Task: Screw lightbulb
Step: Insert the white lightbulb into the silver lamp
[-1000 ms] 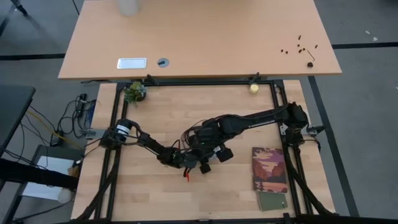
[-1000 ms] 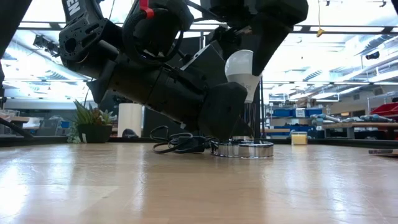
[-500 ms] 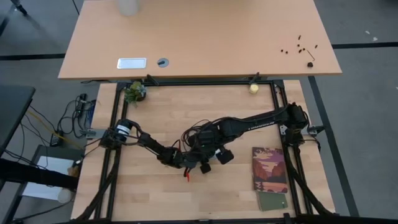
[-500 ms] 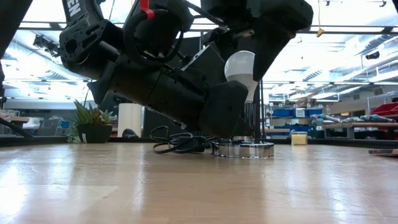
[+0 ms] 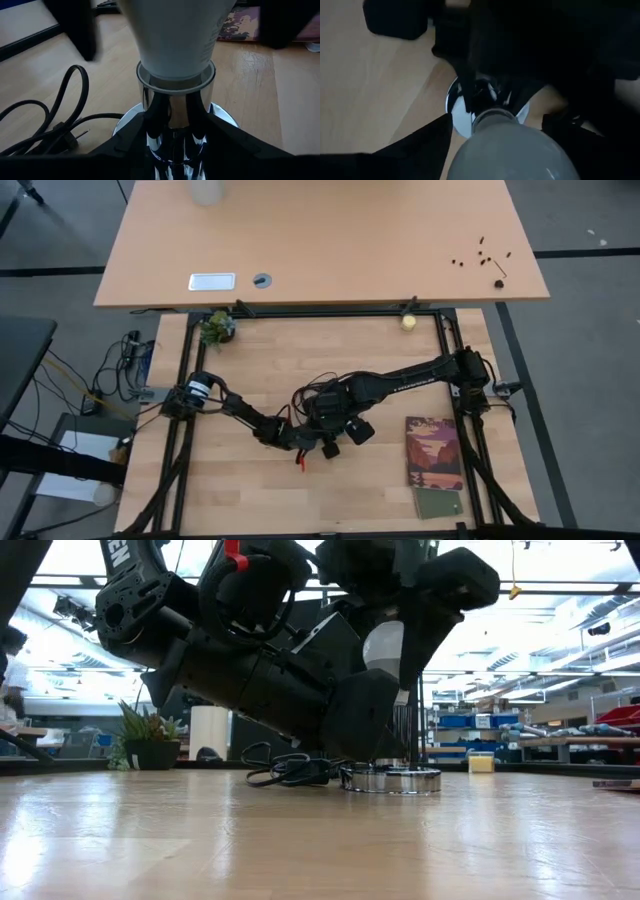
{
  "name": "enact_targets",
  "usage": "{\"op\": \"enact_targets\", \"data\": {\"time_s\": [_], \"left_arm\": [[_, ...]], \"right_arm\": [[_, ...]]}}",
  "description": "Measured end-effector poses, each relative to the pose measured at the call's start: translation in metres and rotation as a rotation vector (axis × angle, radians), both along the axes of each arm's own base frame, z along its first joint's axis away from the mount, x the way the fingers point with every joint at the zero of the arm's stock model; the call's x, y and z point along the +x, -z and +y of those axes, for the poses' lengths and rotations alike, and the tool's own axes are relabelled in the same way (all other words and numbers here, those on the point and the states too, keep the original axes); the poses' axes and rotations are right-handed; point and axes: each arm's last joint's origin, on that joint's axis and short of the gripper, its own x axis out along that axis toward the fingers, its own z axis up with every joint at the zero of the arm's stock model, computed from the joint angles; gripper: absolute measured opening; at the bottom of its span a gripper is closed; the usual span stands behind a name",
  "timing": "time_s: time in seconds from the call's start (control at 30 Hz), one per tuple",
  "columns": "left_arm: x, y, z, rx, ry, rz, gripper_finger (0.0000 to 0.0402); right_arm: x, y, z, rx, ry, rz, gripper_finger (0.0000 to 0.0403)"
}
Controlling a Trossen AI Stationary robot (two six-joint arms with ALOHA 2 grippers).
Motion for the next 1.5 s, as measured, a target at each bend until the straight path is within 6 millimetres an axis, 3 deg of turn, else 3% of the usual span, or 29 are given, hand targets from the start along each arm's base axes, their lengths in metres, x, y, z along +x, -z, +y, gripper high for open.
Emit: {"op": "enact_targets", "data": {"time_s": [0.53,0.8,1.5], "left_arm": [[0.0,0.0,0.0,-0.003,-0.001,0.0,0.0178],[0.0,-0.001,0.0,-0.027,-0.008,-0.019,0.0178],[0.0,0.0,0.0,-0.046,-0.025,-0.028,0.0178]], "right_arm": [[-0.002,0.001,-0.005,-0.001,0.062,0.029,0.0254],[0.0,0.001,-0.006,0.036,0.27,0.007,0.0275],[0.004,0.001,-0.023,0.175,0.92,-0.021,0.0269]]}}
